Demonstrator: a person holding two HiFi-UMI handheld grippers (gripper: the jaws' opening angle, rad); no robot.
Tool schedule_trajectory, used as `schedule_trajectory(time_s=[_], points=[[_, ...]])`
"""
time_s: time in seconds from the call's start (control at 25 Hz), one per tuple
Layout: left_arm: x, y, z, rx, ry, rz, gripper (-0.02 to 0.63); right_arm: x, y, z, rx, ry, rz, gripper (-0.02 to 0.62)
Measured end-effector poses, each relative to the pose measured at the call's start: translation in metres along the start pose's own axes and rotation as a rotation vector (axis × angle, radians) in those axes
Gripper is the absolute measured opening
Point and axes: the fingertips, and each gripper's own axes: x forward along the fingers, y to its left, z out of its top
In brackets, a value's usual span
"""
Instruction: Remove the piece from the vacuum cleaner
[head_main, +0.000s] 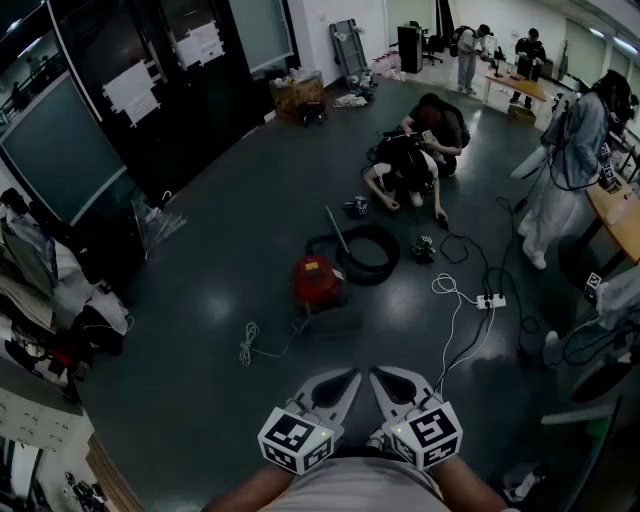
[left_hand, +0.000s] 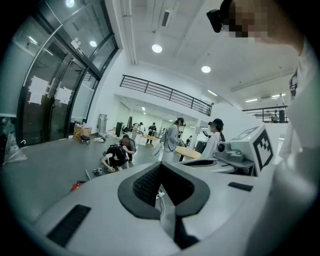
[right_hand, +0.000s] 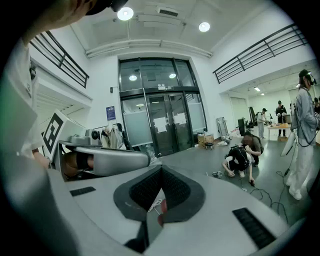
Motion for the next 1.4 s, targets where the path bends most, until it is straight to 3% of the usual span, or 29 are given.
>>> schedule_trajectory(time_s=[0.64,0.84,1.4], points=[[0.010,-0.002,-0.007,0.006,0.011,0.000,0.006,0.000,-0.006,-0.007,-0.018,0.008,0.018,0.014],[0.009,-0.001,-0.007,-0.004,0.002,0.006,0.006,-0.003,-0.007,-0.006,0.024,-0.012,0.057,0.014],[0.033,0.024,-0.013,-0.031,-0.007,0.116,0.006,0.013,-0.044,-0.005,0.035,-0.032,0.134,0.014]])
